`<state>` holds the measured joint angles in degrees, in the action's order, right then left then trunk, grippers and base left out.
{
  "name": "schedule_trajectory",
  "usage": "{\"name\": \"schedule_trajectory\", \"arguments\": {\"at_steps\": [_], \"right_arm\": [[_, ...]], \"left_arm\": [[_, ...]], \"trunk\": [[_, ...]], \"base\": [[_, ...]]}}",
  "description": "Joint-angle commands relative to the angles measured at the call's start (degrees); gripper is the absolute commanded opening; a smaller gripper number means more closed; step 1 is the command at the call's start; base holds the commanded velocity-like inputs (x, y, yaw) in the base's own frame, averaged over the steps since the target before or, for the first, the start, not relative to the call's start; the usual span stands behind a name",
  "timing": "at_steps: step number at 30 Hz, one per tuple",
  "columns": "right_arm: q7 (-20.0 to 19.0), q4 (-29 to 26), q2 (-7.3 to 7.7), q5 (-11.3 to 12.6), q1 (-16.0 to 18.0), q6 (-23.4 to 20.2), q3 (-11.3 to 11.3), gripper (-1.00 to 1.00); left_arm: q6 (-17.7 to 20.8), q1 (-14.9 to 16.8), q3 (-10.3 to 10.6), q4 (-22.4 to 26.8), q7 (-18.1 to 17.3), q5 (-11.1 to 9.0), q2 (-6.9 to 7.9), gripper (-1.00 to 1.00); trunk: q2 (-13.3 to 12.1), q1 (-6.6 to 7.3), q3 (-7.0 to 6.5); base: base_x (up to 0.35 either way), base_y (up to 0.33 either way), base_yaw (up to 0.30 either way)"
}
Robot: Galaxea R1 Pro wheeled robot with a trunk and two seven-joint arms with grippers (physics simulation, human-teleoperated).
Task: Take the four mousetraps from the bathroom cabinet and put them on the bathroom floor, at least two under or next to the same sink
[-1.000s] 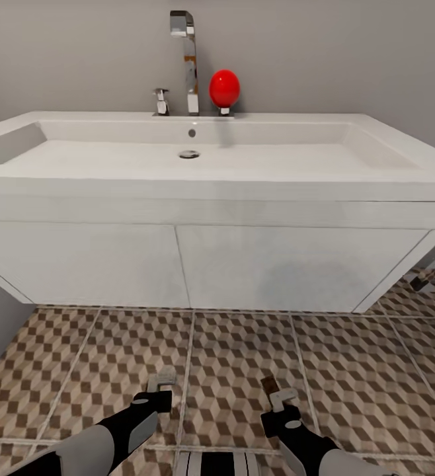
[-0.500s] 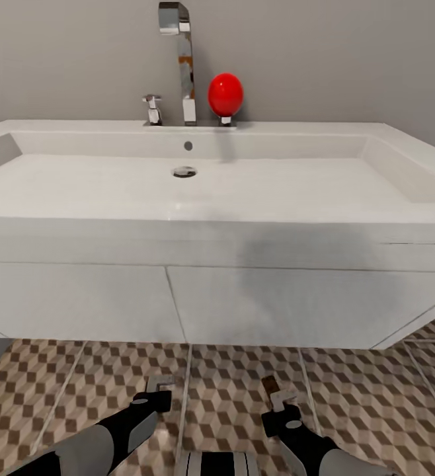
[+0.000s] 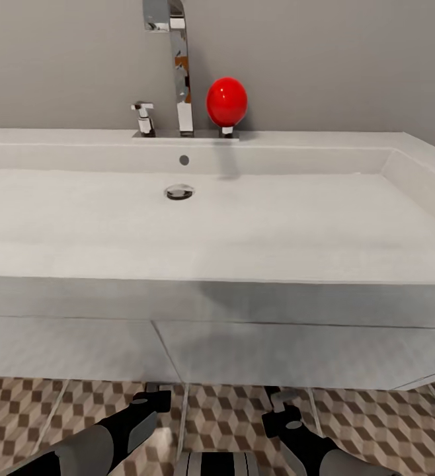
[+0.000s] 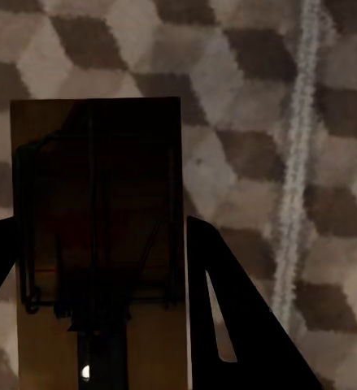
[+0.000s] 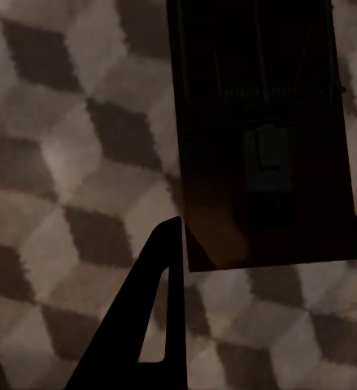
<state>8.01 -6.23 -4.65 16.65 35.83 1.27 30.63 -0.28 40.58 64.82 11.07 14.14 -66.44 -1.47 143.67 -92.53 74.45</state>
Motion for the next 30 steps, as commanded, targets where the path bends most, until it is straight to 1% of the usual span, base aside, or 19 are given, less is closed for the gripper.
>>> {"name": "schedule_trajectory", "arguments": {"at_steps": [1,12,18,20,22,24,30], "right_arm": [[0.2,0.0,-0.01,0.7,0.0,0.1,0.5,-1.0],[0.2,-0.3,0.08,0.7,0.0,0.2,0.5,-1.0],[1.0,-0.5,-0.13,0.7,0.6,0.5,0.2,-1.0],[2.0,-0.5,-0.37,0.7,0.8,0.6,0.1,-1.0],[3.1,-0.5,-0.54,0.7,1.0,0.5,0.1,-1.0],[4.5,-0.5,-0.7,0.8,2.5,0.4,0.1,-1.0],[5.2,-0.4,-0.78,1.0,3.9,0.3,0.0,-1.0]], "left_arm": [[0.0,0.0,0.5,0.1,0.4,-0.3,0.02,-1.0],[0.0,0.0,0.5,0.1,0.4,-0.3,0.04,-1.0],[0.0,0.0,0.5,0.3,0.4,-0.3,-0.11,-1.0],[0.1,0.0,0.3,0.2,0.4,-0.3,0.01,-1.0],[0.1,0.1,0.2,0.2,0.5,-0.3,0.17,-1.0],[0.1,0.1,0.1,-0.2,0.7,-0.3,0.27,-1.0],[0.1,0.2,0.1,-0.7,0.9,-0.3,0.0,-1.0]], "trunk": [[0.0,0.0,0.04],[0.0,0.0,0.04],[0.0,0.0,0.04],[0.0,0.0,0.04],[0.0,0.0,0.04],[0.0,0.0,0.04],[0.0,0.0,0.04]], "base": [[0.039,0.0,0.0],[0.007,0.0,0.0],[0.0,0.0,0.0],[0.0,0.0,0.0],[0.0,0.0,0.0],[0.0,0.0,0.0],[0.0,0.0,0.0]]}}
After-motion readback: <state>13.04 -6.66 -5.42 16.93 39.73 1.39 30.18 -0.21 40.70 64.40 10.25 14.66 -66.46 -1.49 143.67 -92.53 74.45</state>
